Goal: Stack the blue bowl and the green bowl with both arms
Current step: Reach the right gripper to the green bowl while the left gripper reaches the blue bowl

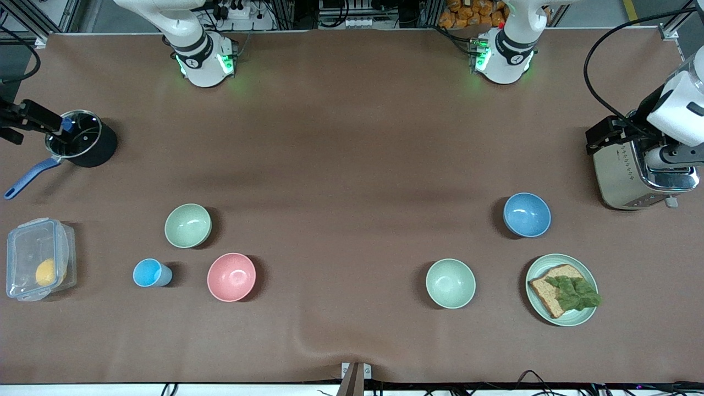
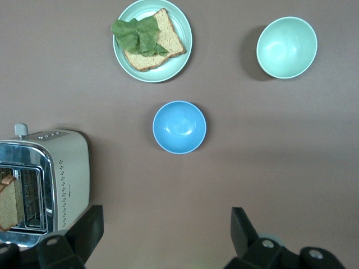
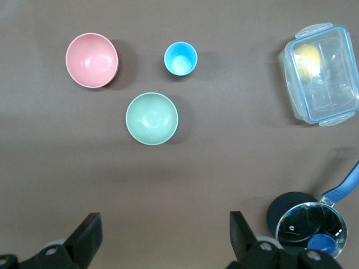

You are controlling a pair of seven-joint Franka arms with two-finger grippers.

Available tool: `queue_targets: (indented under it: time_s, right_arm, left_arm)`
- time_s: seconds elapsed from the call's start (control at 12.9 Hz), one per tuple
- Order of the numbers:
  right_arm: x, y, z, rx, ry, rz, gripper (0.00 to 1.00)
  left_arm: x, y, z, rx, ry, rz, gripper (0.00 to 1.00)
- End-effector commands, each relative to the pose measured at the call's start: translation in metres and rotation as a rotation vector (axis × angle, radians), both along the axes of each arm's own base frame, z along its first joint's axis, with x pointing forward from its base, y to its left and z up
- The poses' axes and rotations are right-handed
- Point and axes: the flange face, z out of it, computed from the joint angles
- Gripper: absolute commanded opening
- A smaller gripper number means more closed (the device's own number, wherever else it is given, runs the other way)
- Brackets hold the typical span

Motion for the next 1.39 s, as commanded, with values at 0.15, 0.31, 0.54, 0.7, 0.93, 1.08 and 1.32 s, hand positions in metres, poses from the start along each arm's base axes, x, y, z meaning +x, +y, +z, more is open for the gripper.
queue_targets:
  time_s: [0.15, 0.31, 0.54, 0.7, 0.93, 1.08, 1.32]
  right_arm:
    - [-0.006, 0.003, 0.002, -0.006, 0.031, -0.002, 1.00]
    - [-0.006, 0.012, 0.002, -0.006, 0.035, 0.011, 1.00]
    - [0.017, 0.033, -0.033, -0.006, 0.083, 0.048, 1.00]
    - [0.052, 0.045, -0.089, -0.001, 0.115, 0.072, 1.00]
    - [0.098, 0.037, -0.204, -0.007, 0.182, 0.056, 1.00]
    - [0.110, 0.031, -0.259, -0.011, 0.228, 0.047, 1.00]
    - [0.118, 0.040, -0.327, 0.003, 0.276, 0.046, 1.00]
  left_arm:
    - [-0.006, 0.005, 0.006, -0.021, 0.010, -0.012, 1.00]
    - [0.006, 0.032, -0.013, -0.030, 0.039, 0.026, 1.00]
    - [0.037, 0.074, -0.086, -0.074, 0.041, 0.084, 1.00]
    - [0.038, 0.083, -0.154, -0.070, 0.043, 0.100, 1.00]
    - [0.029, 0.093, -0.245, -0.073, -0.032, 0.141, 1.00]
    - [0.029, 0.093, -0.301, -0.081, -0.026, 0.146, 1.00]
    - [0.029, 0.091, -0.342, -0.087, 0.027, 0.141, 1.00]
